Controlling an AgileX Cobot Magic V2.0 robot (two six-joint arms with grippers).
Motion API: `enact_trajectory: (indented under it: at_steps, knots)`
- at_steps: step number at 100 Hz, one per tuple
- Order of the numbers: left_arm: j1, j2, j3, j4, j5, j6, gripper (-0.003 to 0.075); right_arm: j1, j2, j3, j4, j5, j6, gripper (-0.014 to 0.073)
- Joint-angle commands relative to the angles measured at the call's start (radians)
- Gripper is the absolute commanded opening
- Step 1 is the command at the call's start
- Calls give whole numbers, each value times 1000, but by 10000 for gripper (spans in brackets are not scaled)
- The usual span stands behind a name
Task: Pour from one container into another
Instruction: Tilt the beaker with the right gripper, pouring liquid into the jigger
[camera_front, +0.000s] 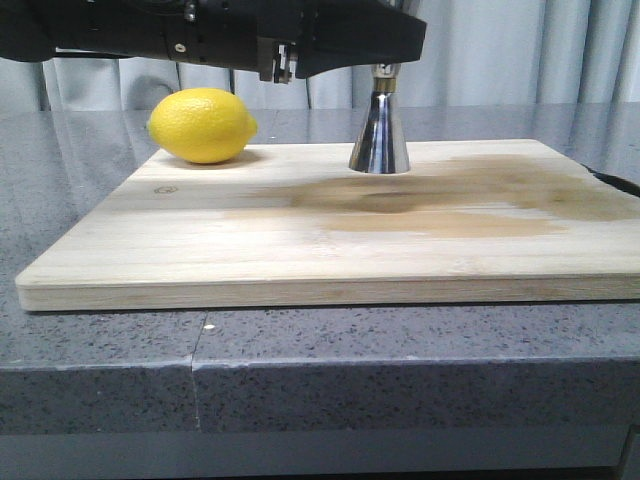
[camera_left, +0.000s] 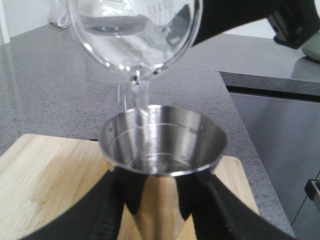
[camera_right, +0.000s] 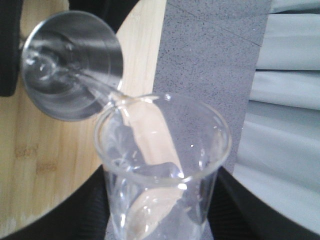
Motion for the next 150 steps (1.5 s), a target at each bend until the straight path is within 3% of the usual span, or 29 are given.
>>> enact_trajectory:
  at_steps: [1, 64, 112, 150]
  knots:
    - [-5, -52, -33, -81, 59, -6, 208, 1, -32, -36, -23, -79, -9, 286]
    - [-5, -52, -33, -81, 59, -6, 208, 1, -32, -36, -23, -79, -132, 286]
    - [-5, -52, -33, -81, 59, -6, 208, 1, -32, -36, 4, -79, -125, 286]
    - [-5, -52, -33, -81, 59, -6, 208, -3, -60, -36, 43, -126, 420, 286]
